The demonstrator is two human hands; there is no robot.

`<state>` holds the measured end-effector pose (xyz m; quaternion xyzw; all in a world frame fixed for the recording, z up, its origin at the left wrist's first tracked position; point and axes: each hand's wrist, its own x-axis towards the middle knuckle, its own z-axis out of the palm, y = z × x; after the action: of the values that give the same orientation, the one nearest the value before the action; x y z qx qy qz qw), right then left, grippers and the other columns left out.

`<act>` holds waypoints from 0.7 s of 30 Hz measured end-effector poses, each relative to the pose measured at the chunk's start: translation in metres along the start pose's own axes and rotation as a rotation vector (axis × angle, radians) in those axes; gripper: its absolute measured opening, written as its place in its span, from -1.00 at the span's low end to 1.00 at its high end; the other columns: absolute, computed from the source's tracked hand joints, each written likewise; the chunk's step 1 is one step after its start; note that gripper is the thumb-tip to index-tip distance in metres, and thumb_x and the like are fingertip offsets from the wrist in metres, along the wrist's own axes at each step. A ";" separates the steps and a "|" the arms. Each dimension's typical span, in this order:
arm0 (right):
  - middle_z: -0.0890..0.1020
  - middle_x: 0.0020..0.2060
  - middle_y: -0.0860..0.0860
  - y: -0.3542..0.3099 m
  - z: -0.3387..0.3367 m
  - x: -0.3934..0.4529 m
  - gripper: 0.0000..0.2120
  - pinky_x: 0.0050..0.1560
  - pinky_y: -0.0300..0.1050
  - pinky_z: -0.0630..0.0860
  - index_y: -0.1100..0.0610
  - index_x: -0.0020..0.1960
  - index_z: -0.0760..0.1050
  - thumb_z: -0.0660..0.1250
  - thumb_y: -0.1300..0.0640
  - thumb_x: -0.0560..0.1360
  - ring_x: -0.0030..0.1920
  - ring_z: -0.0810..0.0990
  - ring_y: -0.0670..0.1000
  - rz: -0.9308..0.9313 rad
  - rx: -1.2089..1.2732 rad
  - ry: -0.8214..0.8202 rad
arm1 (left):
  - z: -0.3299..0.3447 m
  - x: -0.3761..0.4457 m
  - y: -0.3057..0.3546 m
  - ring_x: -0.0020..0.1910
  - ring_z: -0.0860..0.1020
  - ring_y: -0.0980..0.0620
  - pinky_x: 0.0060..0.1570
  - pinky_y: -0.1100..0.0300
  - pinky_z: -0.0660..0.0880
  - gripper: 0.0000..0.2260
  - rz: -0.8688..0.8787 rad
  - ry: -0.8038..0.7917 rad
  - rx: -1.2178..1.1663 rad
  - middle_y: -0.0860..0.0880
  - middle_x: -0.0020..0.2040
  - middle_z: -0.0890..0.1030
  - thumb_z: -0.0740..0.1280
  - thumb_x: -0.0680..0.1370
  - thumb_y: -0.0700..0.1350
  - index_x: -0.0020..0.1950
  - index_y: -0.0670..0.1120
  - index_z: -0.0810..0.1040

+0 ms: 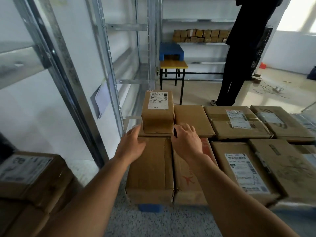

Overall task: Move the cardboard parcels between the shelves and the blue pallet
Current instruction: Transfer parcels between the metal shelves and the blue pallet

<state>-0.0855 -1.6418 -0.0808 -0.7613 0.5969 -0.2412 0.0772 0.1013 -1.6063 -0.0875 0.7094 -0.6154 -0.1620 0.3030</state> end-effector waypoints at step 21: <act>0.29 0.46 0.04 -0.059 -0.004 -0.248 -0.55 0.43 0.03 0.09 -0.08 0.33 0.41 0.03 -0.25 0.57 0.46 0.19 0.09 -0.680 0.078 -0.259 | -0.016 -0.339 -0.005 0.44 0.25 -0.07 0.37 -0.09 0.24 -0.43 -0.415 0.363 0.436 -0.09 0.45 0.32 0.18 0.52 0.27 0.44 0.02 0.26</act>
<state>-0.0786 -1.3902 -0.1214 -0.9370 0.2854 -0.1771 0.0966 0.0502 -1.2730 -0.1275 0.8845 -0.4144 0.0440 0.2097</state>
